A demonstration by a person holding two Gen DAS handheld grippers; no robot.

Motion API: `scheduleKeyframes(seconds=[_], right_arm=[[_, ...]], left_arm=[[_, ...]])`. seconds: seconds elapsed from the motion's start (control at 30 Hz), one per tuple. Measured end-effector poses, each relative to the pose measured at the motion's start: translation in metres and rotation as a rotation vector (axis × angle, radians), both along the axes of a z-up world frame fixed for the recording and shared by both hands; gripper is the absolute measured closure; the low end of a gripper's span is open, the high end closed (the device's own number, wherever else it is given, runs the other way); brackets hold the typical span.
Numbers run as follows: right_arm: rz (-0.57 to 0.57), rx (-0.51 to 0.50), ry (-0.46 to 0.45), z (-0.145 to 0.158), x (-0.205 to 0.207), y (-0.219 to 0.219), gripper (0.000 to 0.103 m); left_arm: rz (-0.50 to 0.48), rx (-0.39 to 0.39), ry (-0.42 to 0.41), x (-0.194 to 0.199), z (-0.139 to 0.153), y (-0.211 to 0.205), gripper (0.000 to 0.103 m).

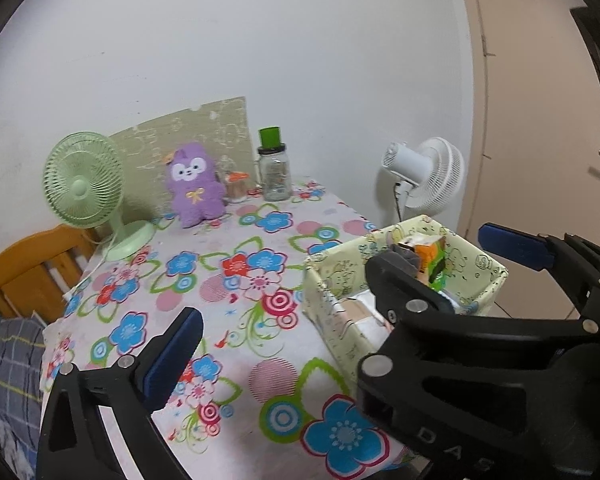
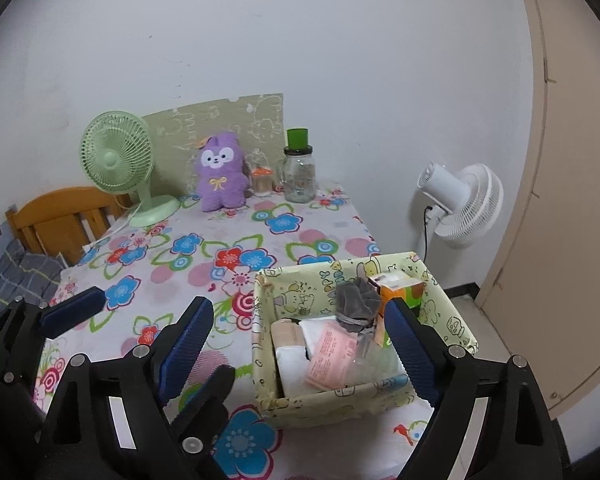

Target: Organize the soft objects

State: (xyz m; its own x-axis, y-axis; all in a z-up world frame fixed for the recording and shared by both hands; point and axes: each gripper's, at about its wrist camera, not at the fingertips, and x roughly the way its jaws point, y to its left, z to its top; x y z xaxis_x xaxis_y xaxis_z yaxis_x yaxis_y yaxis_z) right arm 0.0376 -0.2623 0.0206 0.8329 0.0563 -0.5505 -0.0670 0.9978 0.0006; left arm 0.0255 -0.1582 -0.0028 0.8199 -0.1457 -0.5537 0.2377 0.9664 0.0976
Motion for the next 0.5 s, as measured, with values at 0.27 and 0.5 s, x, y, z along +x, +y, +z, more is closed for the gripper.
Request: scheduleKeyframes(seconds=[0.27, 0.5], right_arm=[[0.027, -0.018, -0.020, 0.007, -0.008, 0.010, 0.014], [0.029, 0.008, -0.010, 0.007, -0.012, 0.010, 0.013]], left_arm=[[0.086, -0.021, -0.022, -0.015, 0.006, 0.022, 0.000], [0.184, -0.039, -0.032, -0.023, 0.007, 0.043, 0.000]])
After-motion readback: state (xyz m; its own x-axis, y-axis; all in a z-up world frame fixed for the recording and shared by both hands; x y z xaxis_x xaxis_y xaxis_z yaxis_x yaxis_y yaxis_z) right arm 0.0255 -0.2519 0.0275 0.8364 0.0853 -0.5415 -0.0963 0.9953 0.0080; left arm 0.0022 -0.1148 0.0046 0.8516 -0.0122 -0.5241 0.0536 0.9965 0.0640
